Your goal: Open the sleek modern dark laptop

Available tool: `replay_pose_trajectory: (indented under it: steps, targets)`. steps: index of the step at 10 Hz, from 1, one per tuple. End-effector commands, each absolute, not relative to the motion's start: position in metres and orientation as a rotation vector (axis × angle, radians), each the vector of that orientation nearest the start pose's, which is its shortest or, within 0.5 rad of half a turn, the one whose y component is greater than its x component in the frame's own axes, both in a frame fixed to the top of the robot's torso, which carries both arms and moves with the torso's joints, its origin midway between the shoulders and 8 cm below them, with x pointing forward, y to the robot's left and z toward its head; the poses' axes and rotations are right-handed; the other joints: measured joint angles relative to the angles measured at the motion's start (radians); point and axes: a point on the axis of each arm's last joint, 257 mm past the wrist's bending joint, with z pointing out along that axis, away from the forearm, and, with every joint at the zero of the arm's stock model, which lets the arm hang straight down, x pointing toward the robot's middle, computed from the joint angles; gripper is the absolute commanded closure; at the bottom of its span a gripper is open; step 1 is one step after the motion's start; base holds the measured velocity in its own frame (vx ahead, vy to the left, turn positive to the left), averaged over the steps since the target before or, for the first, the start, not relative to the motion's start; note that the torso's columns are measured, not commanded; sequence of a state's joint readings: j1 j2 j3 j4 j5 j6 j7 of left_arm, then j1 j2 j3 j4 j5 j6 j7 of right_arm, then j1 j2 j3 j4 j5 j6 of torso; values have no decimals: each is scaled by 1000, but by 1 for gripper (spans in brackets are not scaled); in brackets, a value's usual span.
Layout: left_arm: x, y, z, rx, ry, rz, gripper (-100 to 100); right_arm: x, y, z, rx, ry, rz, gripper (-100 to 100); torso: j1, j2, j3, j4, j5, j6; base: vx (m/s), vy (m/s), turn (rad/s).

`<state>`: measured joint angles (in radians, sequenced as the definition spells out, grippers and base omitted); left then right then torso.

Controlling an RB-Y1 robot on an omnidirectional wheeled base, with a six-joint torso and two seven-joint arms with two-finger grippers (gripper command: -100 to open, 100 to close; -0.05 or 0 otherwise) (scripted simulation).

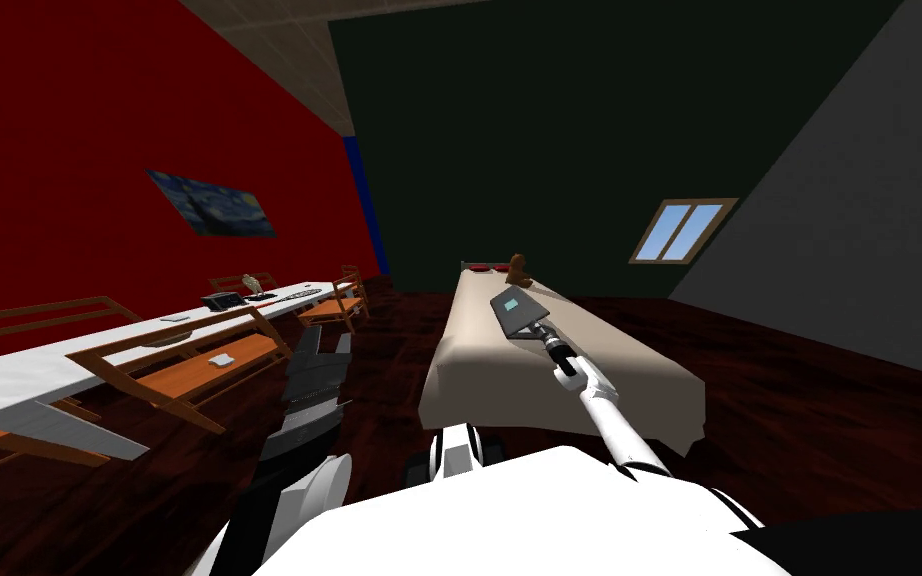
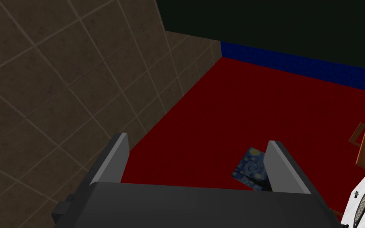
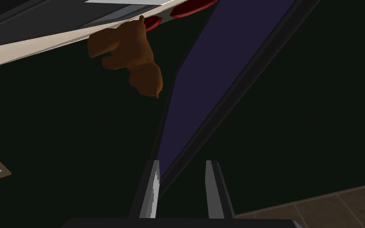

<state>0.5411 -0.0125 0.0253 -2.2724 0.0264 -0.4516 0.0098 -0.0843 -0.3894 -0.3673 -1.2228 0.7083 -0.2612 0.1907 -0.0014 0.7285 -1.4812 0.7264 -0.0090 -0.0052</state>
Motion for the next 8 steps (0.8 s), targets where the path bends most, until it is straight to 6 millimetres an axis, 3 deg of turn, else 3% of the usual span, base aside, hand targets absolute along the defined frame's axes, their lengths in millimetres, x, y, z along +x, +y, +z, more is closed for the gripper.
replay_pose_trajectory:
  steps: [1,3,4,5,6,7,8]
  targets:
    - [347,299,-1,-759,642,-1265,0,521,-483,-250,474,1510,169,100,3,2,1,1,1,0,14,-41,-50]
    - [347,299,-1,-759,642,-1265,0,521,-495,-241,473,1494,159,100,4,2,1,3,4,-2,0,-20,-26]
    - [347,299,-1,-759,642,-1265,0,530,-493,-235,441,1493,199,-100,5,3,1,7,8,0,33,47,-199]
    - [347,299,-1,-759,642,-1265,0,528,-494,-241,450,1503,197,-100,6,3,2,9,11,3,58,75,-85]
    - [347,299,-1,-759,641,-1265,0,538,-493,-230,410,1497,231,-100,6,6,3,10,10,4,90,107,-143]
    - [347,299,-1,-759,641,-1265,0,535,-496,-239,423,1512,228,-100,5,7,4,11,10,5,69,113,-94]
    - [347,299,-1,-759,641,-1265,0,544,-495,-226,384,1502,259,-100,4,10,6,13,10,4,81,119,-156]
